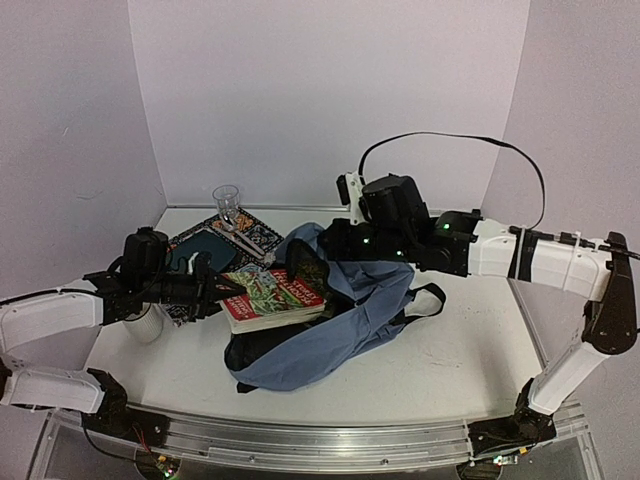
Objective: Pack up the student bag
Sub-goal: Place the book in the largest pocket of the bag.
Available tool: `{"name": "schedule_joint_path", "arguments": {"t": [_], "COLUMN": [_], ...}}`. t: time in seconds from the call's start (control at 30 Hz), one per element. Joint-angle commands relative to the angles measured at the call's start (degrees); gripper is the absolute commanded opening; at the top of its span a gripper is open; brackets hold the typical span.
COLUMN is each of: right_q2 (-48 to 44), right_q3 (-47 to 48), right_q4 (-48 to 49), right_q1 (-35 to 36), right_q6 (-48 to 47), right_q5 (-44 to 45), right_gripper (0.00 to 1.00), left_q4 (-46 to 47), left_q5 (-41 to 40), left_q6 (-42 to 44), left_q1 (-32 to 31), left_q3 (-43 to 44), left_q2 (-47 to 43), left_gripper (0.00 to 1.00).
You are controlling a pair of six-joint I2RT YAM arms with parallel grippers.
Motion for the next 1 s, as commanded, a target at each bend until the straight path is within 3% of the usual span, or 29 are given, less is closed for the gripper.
{"name": "schedule_joint_path", "arguments": {"t": [0.0, 0.33, 0.97], "right_q2": [-2.2, -3.13, 1.01], "right_q3": [0.03, -2.67, -0.2], "right_q4": [9.78, 12.02, 15.99], "right_q1": [-0.26, -0.21, -0.25], "right_q6": [0.96, 2.19, 3.81], "right_q5": [-3.38, -5.97, -17.32], "right_gripper": [0.0, 0.0, 0.0], "left_q4": [9.55, 20.59, 30.8], "left_q5": [-5.96, -15.15, -23.36], "left_q6": [0.29, -6.02, -7.51], "left_q1": [-1.54, -1.57, -5.24], "left_q3": [6.01, 1.89, 1.88], "left_q2": [1.06, 1.27, 19.71], "left_gripper": [0.0, 0.0, 0.0]}}
